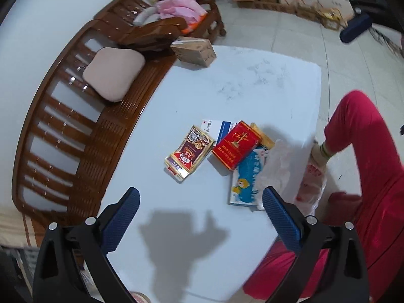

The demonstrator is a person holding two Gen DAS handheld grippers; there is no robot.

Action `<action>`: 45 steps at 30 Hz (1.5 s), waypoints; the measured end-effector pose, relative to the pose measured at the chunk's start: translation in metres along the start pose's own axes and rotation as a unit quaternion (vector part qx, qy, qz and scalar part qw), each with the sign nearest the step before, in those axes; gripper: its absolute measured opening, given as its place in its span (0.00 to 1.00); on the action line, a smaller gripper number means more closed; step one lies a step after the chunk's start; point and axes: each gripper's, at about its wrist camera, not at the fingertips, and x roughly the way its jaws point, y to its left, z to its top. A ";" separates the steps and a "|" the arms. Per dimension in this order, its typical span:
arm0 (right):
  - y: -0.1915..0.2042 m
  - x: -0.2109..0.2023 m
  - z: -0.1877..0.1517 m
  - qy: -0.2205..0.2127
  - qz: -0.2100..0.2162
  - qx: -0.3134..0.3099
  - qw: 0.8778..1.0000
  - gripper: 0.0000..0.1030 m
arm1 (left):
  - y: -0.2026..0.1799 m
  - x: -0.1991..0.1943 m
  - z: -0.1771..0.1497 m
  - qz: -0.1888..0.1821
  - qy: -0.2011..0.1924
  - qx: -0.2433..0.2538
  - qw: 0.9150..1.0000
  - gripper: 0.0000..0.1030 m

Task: Collect trash
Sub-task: 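Raise both tools back over the table toward the remaining trash, then grasp the gold-purple snack box with the left tool while the right tool grasps the white tissue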

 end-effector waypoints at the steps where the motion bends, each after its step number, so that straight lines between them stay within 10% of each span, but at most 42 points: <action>1: -0.001 0.003 0.002 0.004 0.002 -0.002 1.000 0.91 | 0.002 0.005 0.003 -0.002 0.001 0.007 1.000 0.92; 27: 0.007 0.174 0.015 0.181 0.103 -0.080 0.975 0.91 | 0.025 0.163 0.027 -0.144 0.038 0.128 0.981 0.92; 45: 0.017 0.230 -0.006 0.207 0.071 -0.107 0.970 0.87 | 0.039 0.212 0.037 -0.176 0.039 0.125 0.976 0.92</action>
